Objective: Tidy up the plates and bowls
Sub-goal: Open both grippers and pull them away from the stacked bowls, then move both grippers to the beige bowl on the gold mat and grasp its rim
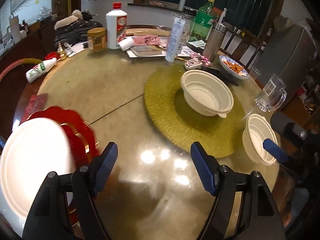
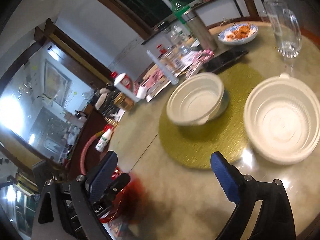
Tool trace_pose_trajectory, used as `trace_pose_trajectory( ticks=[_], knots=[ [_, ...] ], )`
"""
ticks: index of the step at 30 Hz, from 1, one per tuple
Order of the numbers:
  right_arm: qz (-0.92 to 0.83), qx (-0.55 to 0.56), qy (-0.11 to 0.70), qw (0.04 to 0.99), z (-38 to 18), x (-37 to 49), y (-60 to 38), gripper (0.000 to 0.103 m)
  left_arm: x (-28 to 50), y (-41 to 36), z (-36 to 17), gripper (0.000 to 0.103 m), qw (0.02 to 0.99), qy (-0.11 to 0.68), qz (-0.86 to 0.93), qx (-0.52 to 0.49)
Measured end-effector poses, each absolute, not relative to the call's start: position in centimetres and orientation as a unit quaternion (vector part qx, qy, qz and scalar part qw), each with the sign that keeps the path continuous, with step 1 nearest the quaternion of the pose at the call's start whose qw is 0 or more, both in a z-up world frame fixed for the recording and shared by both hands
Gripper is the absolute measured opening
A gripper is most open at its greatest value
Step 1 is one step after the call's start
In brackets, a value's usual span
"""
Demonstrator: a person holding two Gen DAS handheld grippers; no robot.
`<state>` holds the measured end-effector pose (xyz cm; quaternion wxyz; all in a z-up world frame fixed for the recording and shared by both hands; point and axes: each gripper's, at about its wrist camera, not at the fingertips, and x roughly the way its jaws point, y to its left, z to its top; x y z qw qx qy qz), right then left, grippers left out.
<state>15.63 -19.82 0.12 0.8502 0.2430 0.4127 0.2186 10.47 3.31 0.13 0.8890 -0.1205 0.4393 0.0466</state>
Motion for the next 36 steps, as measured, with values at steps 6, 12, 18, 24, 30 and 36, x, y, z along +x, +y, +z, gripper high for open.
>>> trace_pose_trajectory(
  ticks=[6,12,18,24,30,36],
  knots=[
    [0.206,0.246,0.417,0.85,0.2,20.0,-21.6,0.095,12.9,1.8,-0.5,0.075,0.89,0.442,0.061,-0.095],
    [0.195,0.248,0.452,0.834,-1.5,24.2,-21.9,0.095,15.4,0.8,-1.2,0.075,0.887,0.45,0.069,-0.083],
    [0.199,0.231,0.463,0.832,-1.8,26.5,-21.4,0.095,18.0,0.7,-1.7,0.075,0.88,0.459,0.067,-0.102],
    [0.176,0.21,0.466,0.841,-2.0,28.4,-21.0,0.094,20.8,1.0,-1.9,0.075,0.877,0.454,0.088,-0.133],
    [0.146,0.193,0.487,0.839,-3.5,30.3,-21.4,0.09,23.1,0.7,-3.2,0.075,0.868,0.465,0.1,-0.142],
    [0.126,0.175,0.515,0.829,-5.4,31.8,-20.9,0.082,24.6,-0.4,-4.5,0.075,0.859,0.483,0.097,-0.135]
  ],
)
